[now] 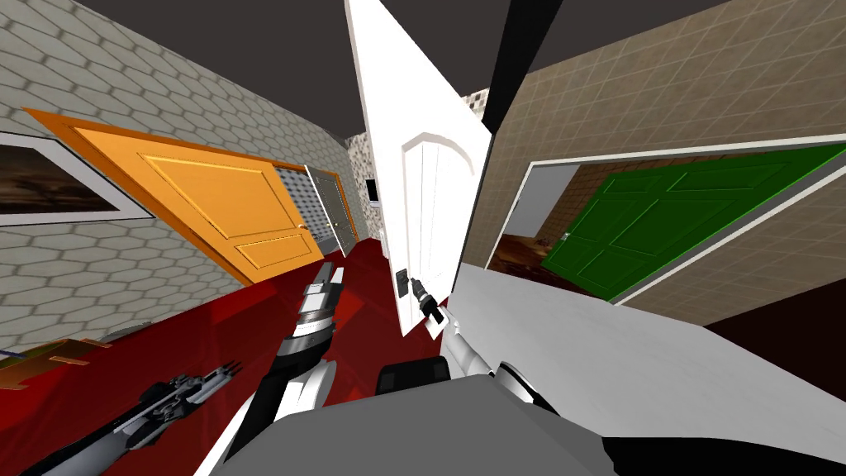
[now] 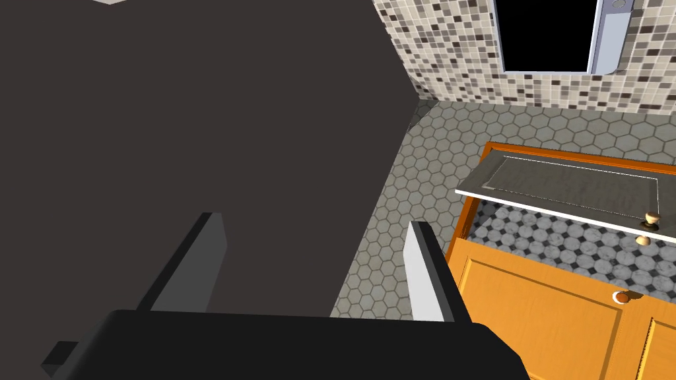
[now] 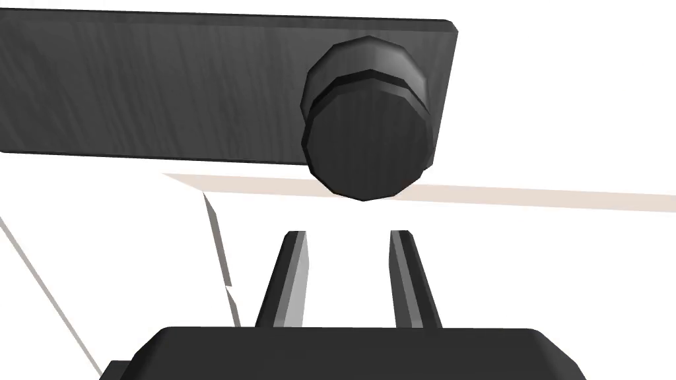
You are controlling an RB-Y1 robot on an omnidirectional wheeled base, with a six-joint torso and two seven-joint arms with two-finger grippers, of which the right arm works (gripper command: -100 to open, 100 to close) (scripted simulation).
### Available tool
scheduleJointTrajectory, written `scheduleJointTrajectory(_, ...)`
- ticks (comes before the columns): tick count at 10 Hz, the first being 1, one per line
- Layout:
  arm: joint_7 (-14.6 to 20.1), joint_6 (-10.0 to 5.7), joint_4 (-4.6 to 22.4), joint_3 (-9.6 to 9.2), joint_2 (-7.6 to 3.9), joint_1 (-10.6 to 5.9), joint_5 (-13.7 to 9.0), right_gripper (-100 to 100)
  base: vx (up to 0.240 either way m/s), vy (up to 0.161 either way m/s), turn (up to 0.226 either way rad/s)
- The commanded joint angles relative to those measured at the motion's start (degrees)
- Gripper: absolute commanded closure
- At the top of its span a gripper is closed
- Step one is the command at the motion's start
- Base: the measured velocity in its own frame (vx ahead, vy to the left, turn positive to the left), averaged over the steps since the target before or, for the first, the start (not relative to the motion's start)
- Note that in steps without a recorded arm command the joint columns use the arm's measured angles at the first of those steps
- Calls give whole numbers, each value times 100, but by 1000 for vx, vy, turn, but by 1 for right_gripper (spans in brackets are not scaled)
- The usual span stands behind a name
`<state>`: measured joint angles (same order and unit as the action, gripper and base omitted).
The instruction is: Push the door open
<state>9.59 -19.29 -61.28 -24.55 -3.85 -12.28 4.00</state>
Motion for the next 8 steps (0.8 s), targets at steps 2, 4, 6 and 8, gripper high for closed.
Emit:
scheduleJointTrajectory(2,64,31,-100,-92,9,46,-14,-100,-188,-98,-9)
scheduleJointTrajectory(4,119,48,-171,-170,51,79,-27,-100,-213,-84,-8)
scheduleJointTrajectory(6,130,80,-222,-182,39,93,-30,-100,-167,-56,-2)
scheduleJointTrajectory(8,113,53,-175,-144,10,74,-31,-100,98,68,27)
